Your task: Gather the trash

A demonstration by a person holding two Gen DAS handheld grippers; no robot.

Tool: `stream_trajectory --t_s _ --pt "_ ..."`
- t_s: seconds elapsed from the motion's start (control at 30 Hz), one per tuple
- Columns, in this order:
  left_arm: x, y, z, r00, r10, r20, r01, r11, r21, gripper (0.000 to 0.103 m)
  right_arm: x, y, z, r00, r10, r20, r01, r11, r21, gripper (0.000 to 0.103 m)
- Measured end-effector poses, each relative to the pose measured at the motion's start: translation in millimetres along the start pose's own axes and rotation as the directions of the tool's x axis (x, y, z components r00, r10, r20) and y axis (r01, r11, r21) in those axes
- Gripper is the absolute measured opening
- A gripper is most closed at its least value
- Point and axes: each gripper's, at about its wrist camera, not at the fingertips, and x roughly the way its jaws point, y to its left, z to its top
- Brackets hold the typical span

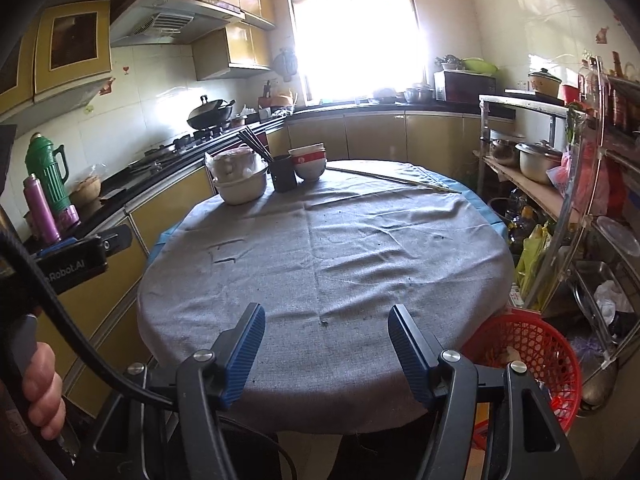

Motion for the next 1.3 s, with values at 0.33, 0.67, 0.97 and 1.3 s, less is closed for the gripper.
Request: stream_trajectory --t_s 0.33,0.67,0.97,1.3 --pt "-0.5 -1.6 -1.3 1.0 0.003 0.004 -0.003 1.0 0.002 0.086 -0.1 -5.5 -0.3 1.0 -0.005 0.004 0.005 1.0 0.017 0.068" --pt "1.4 0.1 -1.6 1.0 0.001 -0.001 -0.001 1.0 -0.001 0.086 0.0 -7.4 -0.3 1.0 -0.003 0.0 0.003 1.0 0.019 0.068" --pt "2.6 -0.7 -2.4 1.0 0.003 -0.005 -0.003 1.0 -0.002 0.086 0.7 -8.0 -0.2 1.0 -0.003 -0.003 0.003 1.0 0.02 0.068" --pt "3.5 -1.0 -2.0 1.0 0.004 -0.007 -0.004 1.0 0.0 0.086 2.5 -7.3 0.0 1.0 0.001 -0.009 -0.001 1.0 0.02 0.068"
